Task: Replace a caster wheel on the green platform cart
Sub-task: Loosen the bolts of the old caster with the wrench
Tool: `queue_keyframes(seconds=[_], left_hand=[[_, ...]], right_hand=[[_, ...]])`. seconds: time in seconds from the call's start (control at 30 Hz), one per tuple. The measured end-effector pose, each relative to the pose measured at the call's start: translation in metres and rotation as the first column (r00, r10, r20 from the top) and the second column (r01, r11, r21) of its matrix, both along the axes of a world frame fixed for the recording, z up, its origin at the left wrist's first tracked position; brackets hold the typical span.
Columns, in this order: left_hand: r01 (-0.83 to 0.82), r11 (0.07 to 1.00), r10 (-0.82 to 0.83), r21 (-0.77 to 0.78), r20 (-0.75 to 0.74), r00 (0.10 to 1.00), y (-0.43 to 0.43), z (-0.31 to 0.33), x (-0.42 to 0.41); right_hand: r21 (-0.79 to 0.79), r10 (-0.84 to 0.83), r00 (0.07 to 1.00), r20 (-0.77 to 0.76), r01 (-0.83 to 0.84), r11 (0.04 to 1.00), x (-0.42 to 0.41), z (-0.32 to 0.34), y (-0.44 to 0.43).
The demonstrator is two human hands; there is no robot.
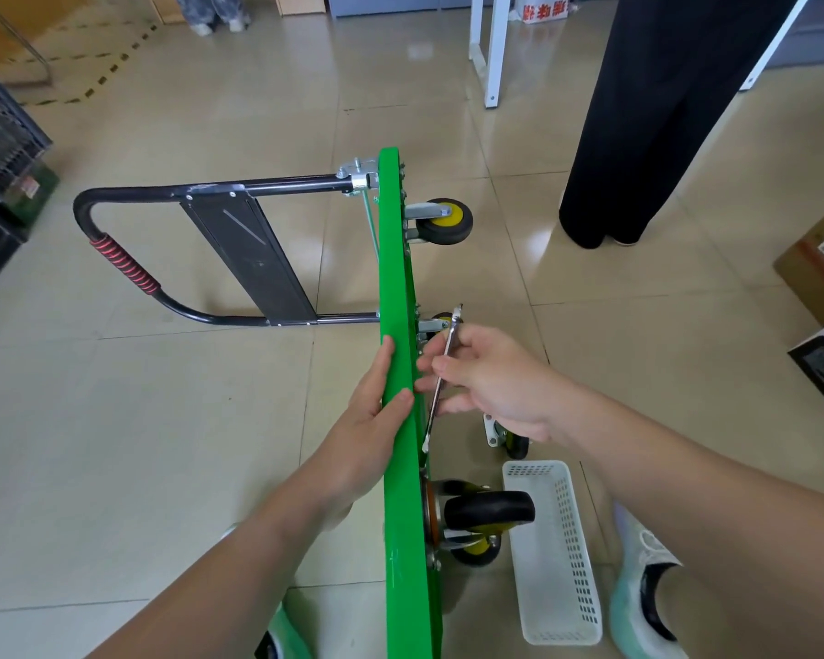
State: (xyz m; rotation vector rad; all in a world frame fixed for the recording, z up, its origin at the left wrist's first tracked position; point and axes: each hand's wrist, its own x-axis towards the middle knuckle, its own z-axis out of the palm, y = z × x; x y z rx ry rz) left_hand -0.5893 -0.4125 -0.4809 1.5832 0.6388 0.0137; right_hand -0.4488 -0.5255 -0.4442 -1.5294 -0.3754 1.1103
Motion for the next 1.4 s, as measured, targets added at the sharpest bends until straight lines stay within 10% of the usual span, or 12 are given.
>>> queue_keyframes(seconds=[1.4], left_hand=[[-0.015, 0.976, 0.005, 0.216, 0.044, 0.999, -0.013, -0.012, 0.005]], right_hand=[[-0.102, -0.035, 0.949, 0.314, 0.070, 0.992, -0.010, 0.003, 0.017]])
